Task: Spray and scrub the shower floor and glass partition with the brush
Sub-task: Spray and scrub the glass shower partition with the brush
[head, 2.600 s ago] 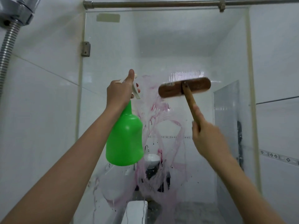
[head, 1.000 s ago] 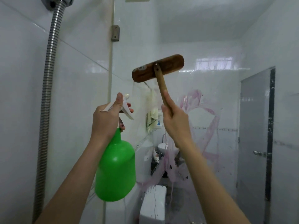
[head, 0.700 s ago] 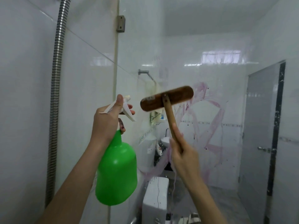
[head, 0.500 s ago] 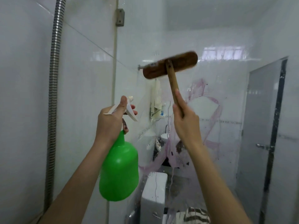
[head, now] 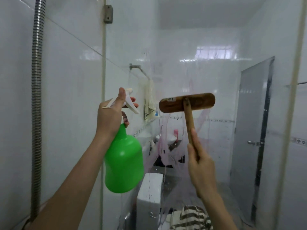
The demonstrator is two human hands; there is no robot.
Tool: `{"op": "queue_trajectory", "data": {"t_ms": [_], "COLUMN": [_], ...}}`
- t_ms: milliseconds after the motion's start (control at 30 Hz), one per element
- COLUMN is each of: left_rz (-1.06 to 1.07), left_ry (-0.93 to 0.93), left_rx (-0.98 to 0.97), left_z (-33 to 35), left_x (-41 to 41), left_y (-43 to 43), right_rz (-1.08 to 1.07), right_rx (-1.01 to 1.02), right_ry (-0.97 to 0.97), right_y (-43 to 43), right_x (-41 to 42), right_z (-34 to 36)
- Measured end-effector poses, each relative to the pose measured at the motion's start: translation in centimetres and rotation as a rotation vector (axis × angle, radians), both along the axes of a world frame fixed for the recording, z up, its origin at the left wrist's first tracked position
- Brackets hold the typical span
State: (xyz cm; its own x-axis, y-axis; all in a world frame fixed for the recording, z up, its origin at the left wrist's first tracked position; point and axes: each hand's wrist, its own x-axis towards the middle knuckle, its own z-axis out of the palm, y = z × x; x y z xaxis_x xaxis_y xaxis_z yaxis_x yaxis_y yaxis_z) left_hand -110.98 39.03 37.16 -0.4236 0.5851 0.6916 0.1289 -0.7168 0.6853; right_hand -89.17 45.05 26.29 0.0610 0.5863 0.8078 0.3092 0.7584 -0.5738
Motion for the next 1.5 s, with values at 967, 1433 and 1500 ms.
{"op": "queue_trajectory", "data": {"t_ms": [967, 1433, 1500], "left_rz": [-0.078, -0.164, -0.173], "left_ry": [0.091, 0.015, 0.01], "left_rx": [-0.011, 0.001, 0.014], "left_z": [-0.8, 0.2, 0.2], "left_x": [7.6, 10.0, 9.8], "left_y": [4.7, 5.9, 5.6], "right_rz": [-0.243, -0.26, -0.256], "right_rx": [-0.003, 0.051, 0.024], "right_ry": [0.162, 0.142, 0.11], "right_y": [3.6, 3.0, 2.2], "right_x": [12.4, 14.5, 13.4], "right_z": [15.2, 18.3, 11.1]}}
